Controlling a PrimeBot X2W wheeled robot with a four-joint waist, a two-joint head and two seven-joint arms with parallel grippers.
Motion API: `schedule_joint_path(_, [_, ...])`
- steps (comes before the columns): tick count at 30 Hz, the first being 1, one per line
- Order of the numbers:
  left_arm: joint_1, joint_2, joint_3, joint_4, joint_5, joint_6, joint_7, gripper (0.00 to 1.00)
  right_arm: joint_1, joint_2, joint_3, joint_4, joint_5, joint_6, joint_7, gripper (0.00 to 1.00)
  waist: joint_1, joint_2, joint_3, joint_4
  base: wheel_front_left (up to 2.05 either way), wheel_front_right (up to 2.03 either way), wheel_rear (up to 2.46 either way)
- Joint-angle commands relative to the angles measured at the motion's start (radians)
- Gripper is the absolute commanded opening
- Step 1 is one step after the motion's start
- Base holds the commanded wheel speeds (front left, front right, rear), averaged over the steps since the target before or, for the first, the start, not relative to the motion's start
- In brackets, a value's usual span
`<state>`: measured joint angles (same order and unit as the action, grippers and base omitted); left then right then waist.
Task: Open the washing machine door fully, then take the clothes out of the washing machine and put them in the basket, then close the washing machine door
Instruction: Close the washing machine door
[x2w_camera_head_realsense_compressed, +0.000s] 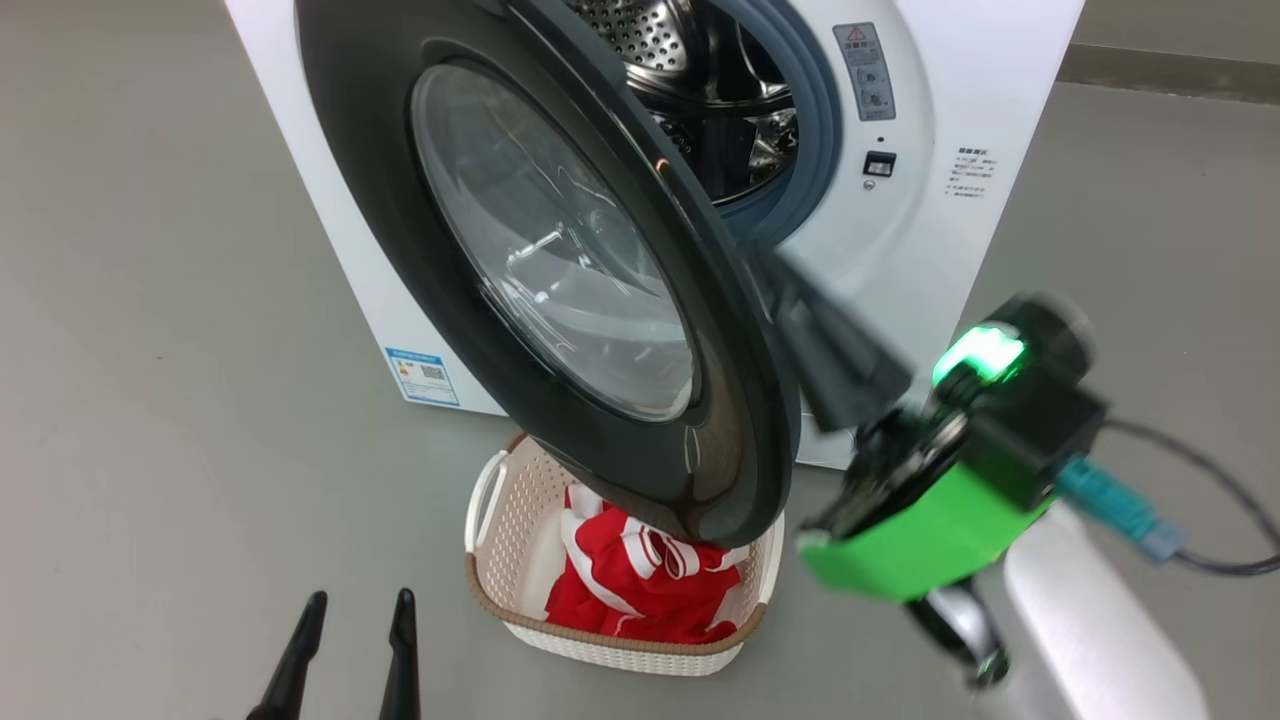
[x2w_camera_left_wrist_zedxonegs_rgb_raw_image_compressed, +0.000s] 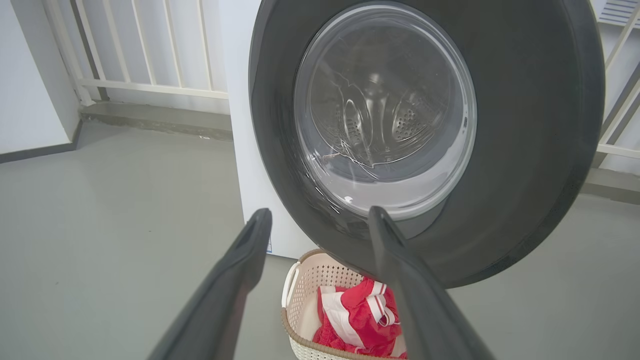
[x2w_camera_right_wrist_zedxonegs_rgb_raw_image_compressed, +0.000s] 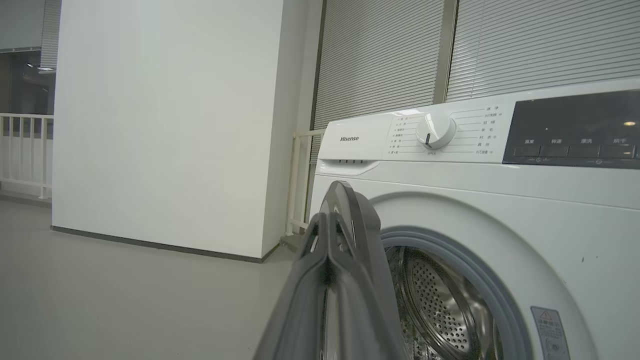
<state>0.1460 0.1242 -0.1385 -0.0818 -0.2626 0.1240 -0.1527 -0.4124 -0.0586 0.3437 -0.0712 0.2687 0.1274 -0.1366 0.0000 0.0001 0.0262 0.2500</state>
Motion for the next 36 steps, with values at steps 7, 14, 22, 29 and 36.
schedule_joint_path(7, [-0.045,0.020,0.025,-0.021,0.008,0.010,-0.011,1.00,0.108,0.008,0.097,0.064,0.075,0.003,0.043,0.00,0.0000,-0.0001,0.004,0.010,0.00,0.00,0.00])
schedule_joint_path(14, [-0.050,0.025,0.023,-0.021,0.007,0.013,-0.011,1.00,0.131,0.008,0.139,0.207,0.106,0.003,0.032,0.00,0.0000,-0.0001,0.012,0.007,0.00,0.00,0.00])
schedule_joint_path(22, [-0.060,0.026,0.018,-0.013,-0.002,0.011,-0.015,1.00,0.076,0.008,0.152,0.349,0.123,0.003,-0.019,0.00,0.0000,-0.0001,0.021,0.002,0.00,0.00,0.00])
schedule_joint_path(29, [-0.066,0.026,0.013,-0.006,-0.005,0.013,-0.020,1.00,0.025,0.008,0.153,0.439,0.139,0.003,-0.053,0.00,0.0000,-0.0001,0.026,0.002,0.00,0.00,0.00])
schedule_joint_path(36, [-0.075,0.028,0.008,-0.001,-0.008,0.014,-0.026,1.00,-0.018,0.008,0.153,0.494,0.155,0.003,-0.075,0.00,0.0000,-0.0001,0.037,0.003,0.00,0.00,0.00])
